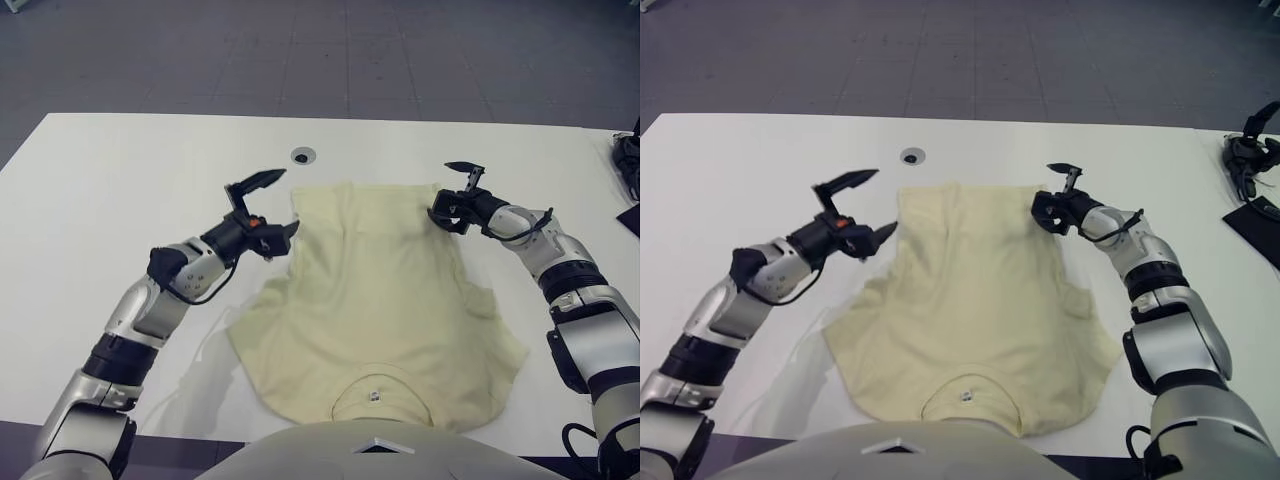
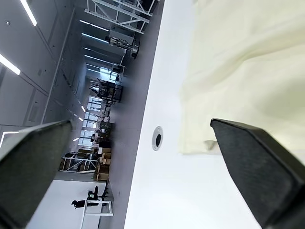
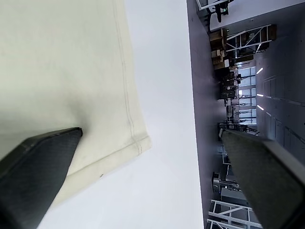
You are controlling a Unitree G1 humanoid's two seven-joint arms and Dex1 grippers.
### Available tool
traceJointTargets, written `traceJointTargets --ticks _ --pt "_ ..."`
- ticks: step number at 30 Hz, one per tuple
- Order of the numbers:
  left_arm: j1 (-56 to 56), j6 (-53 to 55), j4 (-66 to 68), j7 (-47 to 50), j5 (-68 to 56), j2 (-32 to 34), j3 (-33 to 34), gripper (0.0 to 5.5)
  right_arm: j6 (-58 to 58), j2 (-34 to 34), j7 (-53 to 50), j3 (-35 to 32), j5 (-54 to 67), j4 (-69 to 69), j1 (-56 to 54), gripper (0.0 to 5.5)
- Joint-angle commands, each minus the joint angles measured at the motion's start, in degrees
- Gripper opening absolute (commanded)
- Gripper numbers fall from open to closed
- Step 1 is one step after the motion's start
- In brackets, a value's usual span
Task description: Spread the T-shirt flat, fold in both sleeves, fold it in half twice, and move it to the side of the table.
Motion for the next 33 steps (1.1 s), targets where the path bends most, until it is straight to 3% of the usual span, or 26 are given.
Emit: traceJointTargets --ticks 1,8,17,28,33 --pt "2.8 0.06 -1.26 -1.91 2.98 -0.68 -3.18 5.37 -1.1 0.36 -1.96 -1.3 1.27 -0.96 1.85 5.4" --pt "0.35 -0.98 6.61 -1.15 4.81 -3.23 -6.11 5.37 -2.18 -0.67 -8.84 -8.01 5.68 -10.57 5.79 5.4" --pt "-7.72 -2.32 17.92 1.07 7.21 -6.09 -8.17 5.37 0.24 -0.72 -8.84 -11.79 8.08 -22.37 14.24 5.4" --pt "-1.71 -2.11 8.88 -1.18 3.85 -1.34 -4.09 5.37 2.25 -0.72 -8.72 -15.03 9.13 -29.66 18.37 5.4" --pt "5.07 2.33 -5.5 -1.36 -2.38 -0.87 4.78 5.37 2.79 -0.19 -10.67 -17.86 10.39 -35.85 21.06 5.4"
